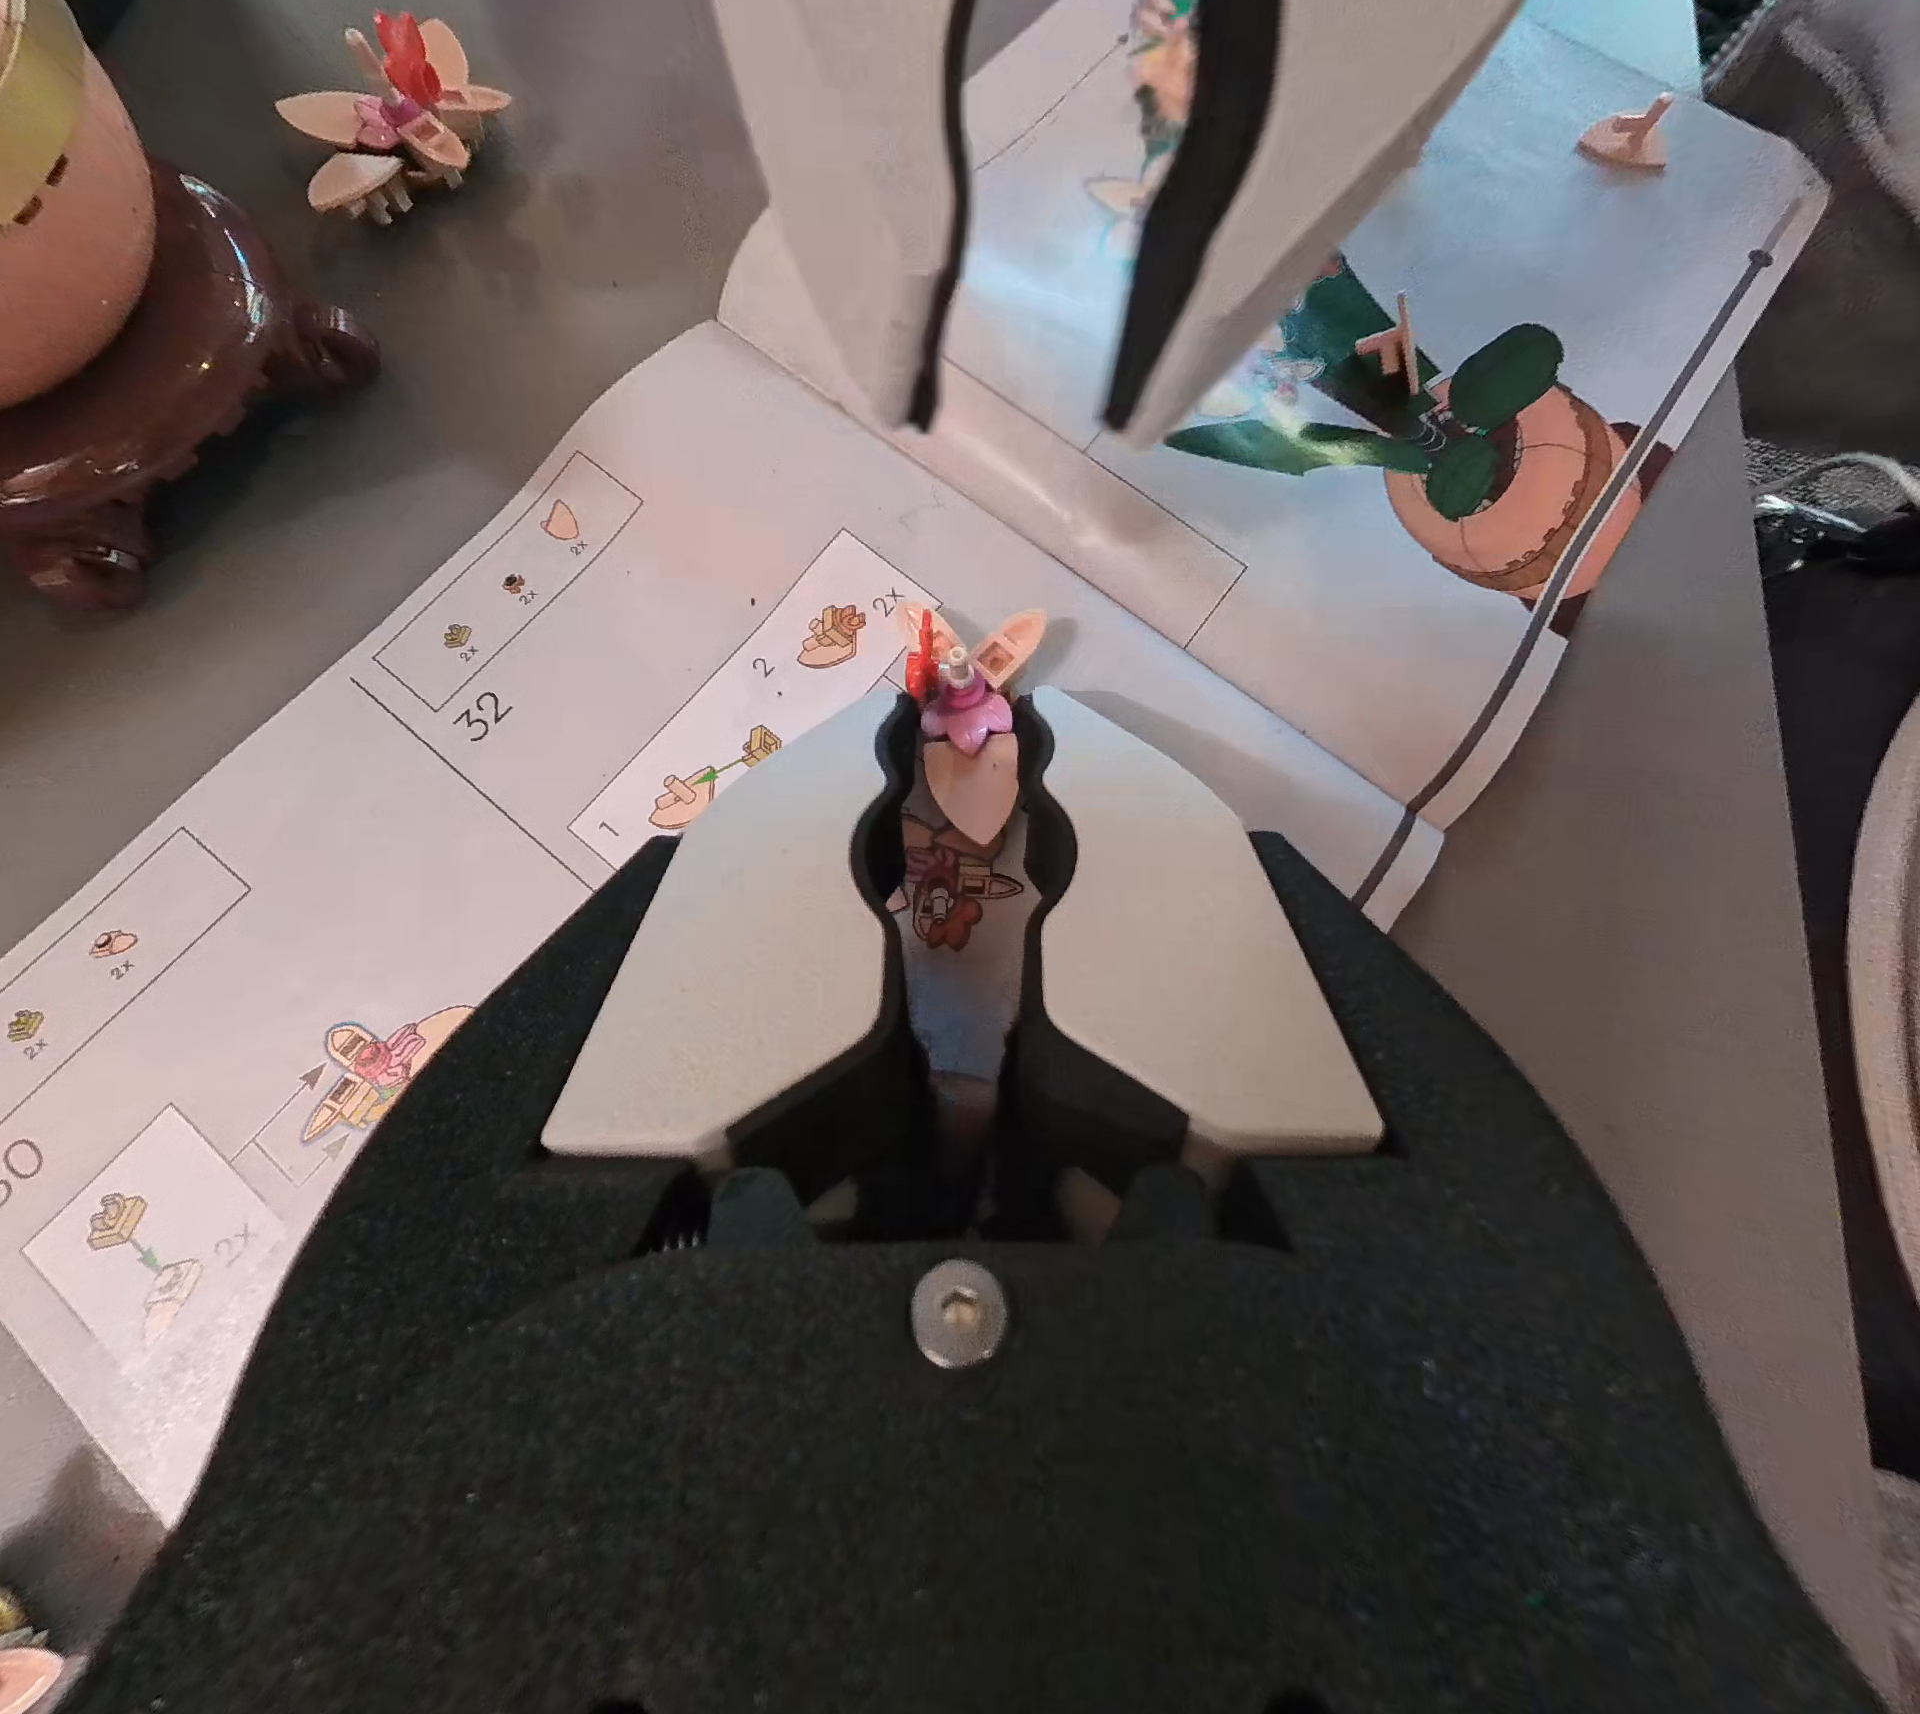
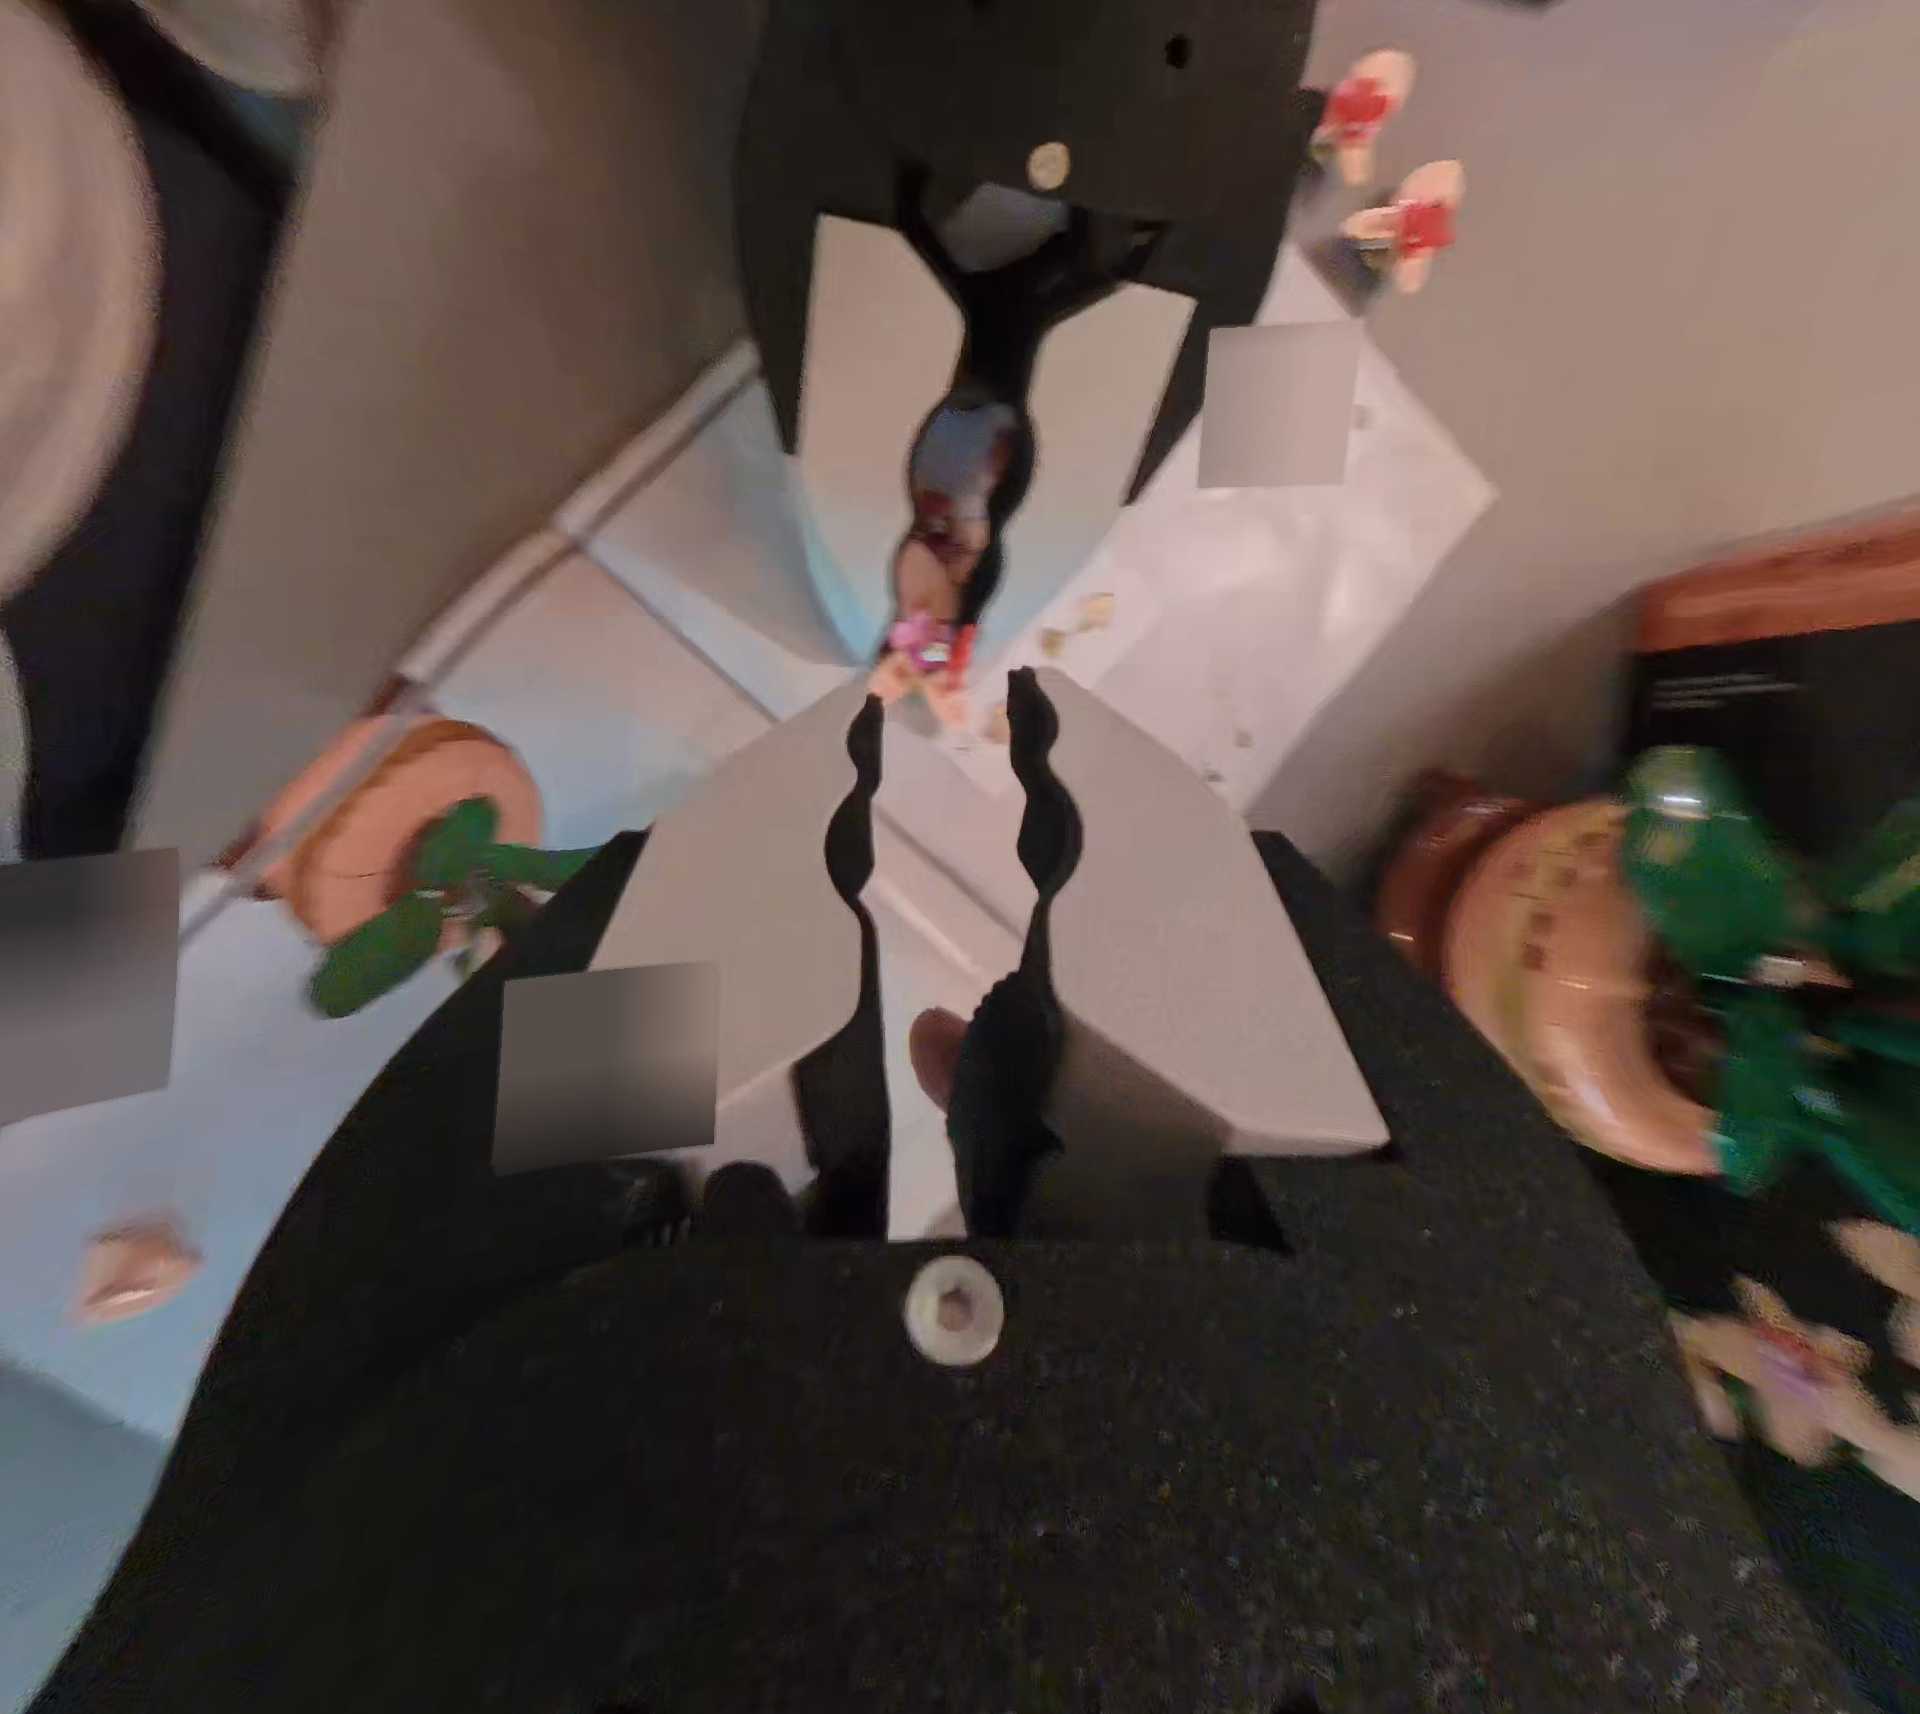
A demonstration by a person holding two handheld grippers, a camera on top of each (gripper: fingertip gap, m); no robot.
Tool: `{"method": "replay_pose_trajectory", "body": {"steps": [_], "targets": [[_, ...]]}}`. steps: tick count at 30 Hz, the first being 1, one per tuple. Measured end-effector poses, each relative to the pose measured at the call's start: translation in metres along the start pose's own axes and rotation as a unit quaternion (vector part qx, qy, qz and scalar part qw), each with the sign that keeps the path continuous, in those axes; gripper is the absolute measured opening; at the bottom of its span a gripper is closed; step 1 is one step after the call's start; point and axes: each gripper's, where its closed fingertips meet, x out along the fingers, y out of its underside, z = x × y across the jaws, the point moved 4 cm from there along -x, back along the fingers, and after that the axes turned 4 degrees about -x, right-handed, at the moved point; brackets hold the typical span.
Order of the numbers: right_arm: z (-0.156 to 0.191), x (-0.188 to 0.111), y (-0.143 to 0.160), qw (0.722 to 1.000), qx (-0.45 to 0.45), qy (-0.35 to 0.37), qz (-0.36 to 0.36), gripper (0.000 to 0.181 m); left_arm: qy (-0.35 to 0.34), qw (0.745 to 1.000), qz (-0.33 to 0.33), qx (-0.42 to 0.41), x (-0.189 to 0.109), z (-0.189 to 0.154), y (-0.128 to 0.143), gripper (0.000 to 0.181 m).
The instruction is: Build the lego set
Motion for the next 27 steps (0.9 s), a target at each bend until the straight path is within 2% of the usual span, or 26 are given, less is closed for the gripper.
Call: {"method": "replay_pose_trajectory", "body": {"steps": [4, 9, 16, 20, 27], "targets": [[-0.003, 0.009, 0.011, 0.998, 0.045, -0.036, -0.033, 0.028, -0.003, 1.0, 0.0, 0.005, 0.0, -0.001, 0.0, 0.018], [0.004, 0.028, 0.017, 0.996, 0.041, -0.072, -0.026, 0.017, -0.006, 1.0, -0.001, 0.009, 0.0, -0.001, 0.0, 0.02], [0.001, 0.031, 0.017, 0.993, 0.089, -0.064, -0.05, 0.017, -0.008, 1.0, -0.001, 0.003, 0.0, 0.0, 0.0, 0.023], [0.001, 0.04, 0.019, 0.991, 0.122, -0.045, -0.035, 0.015, -0.01, 1.0, -0.001, 0.009, 0.0, 0.0, 0.0, 0.019], [0.002, 0.043, 0.019, 0.983, 0.18, -0.022, -0.043, 0.002, -0.011, 1.0, -0.001, 0.012, 0.0, -0.001, 0.0, 0.018]]}}
